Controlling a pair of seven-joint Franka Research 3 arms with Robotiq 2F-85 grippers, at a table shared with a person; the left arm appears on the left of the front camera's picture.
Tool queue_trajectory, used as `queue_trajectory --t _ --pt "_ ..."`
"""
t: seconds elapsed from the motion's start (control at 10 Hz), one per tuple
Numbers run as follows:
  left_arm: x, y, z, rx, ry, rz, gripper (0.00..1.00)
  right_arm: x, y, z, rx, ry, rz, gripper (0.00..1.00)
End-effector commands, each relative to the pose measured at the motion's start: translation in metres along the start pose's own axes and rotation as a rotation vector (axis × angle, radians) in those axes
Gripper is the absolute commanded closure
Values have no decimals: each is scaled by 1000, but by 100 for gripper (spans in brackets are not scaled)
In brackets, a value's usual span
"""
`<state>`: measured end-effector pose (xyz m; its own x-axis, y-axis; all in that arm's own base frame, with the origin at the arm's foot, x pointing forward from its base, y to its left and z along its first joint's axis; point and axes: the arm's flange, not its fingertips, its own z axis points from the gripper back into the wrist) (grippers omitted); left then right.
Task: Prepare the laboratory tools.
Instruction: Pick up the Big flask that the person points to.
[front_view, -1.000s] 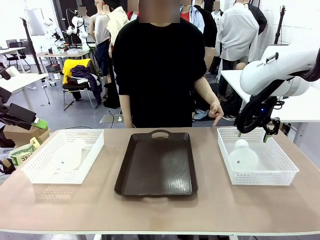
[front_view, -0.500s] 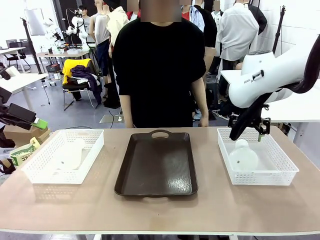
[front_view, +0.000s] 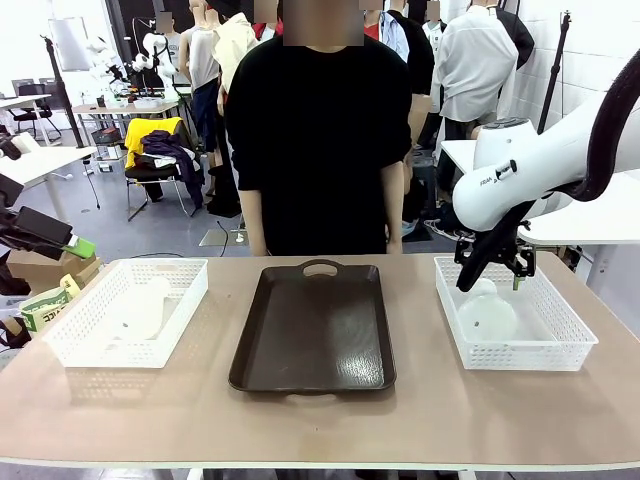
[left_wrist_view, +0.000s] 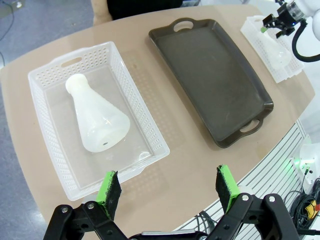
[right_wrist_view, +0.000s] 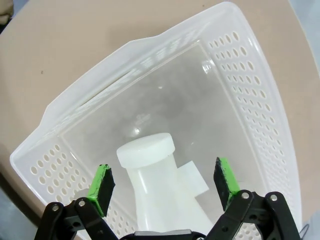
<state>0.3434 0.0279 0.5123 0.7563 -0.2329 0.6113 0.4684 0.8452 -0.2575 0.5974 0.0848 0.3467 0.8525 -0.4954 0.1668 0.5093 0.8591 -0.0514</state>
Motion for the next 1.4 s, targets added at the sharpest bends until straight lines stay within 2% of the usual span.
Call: queue_trajectory --t 0.0,0.4,0.5,0.6,1.0,1.1,1.3 --pt "-1 2 1 -3 1 -12 0 0 7 -9 11 -13 2 0" --pt "-1 2 1 -3 1 -12 0 4 11 -21 4 32 29 0" --pt "-1 2 1 -3 1 -12 0 4 10 -24 10 48 31 4" --pt "-1 2 1 -3 1 -12 0 5 10 -25 12 52 41 18" --pt "-1 2 1 -3 1 -12 0 5 9 -24 14 61 42 88" --pt "-1 2 1 -3 1 -12 0 5 9 -25 9 63 47 100" --pt "-1 2 1 -3 1 -12 0 5 6 -30 -1 78 45 100"
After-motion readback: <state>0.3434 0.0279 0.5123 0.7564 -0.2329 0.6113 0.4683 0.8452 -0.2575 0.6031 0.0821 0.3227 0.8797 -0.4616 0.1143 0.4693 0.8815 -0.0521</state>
